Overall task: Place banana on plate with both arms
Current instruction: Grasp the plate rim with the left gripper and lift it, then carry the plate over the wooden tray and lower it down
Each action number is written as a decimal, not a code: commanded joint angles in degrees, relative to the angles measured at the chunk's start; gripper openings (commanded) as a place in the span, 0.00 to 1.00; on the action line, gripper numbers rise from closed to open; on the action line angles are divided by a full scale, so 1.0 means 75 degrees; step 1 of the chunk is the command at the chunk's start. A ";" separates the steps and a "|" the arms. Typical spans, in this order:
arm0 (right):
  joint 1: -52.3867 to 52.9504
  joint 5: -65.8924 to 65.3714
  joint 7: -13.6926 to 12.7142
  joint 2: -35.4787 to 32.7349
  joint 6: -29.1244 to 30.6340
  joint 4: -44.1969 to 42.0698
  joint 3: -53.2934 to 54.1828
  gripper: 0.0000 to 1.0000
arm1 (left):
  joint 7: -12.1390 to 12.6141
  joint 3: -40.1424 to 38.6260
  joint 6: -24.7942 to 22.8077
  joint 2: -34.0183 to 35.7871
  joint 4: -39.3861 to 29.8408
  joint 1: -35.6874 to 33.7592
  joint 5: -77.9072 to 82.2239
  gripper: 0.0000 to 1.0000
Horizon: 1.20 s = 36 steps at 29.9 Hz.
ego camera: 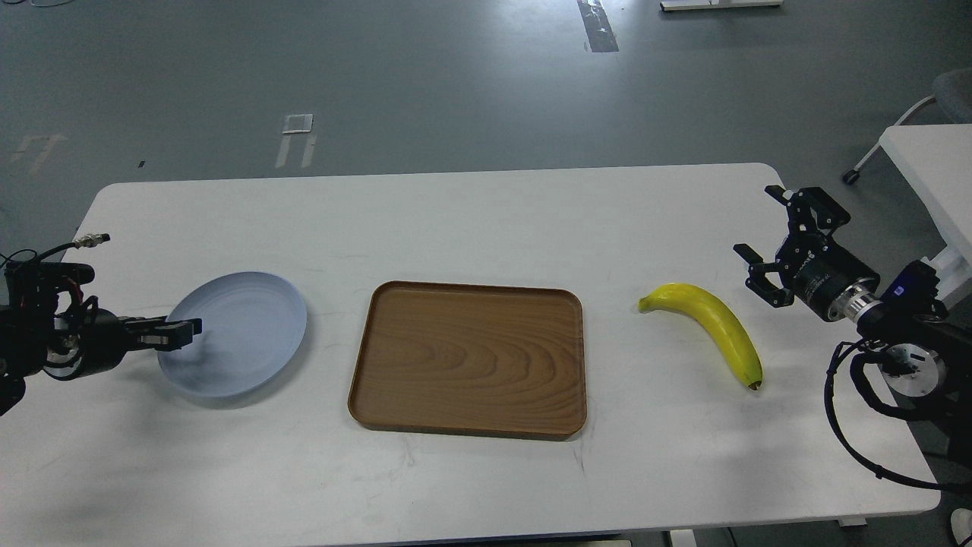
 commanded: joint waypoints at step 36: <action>0.0095 0.0000 0.0000 -0.0012 0.0000 -0.0019 0.0000 1.00 | 0.0000 -0.0012 -0.1692 0.0641 -0.1450 -0.1897 -0.1815 0.00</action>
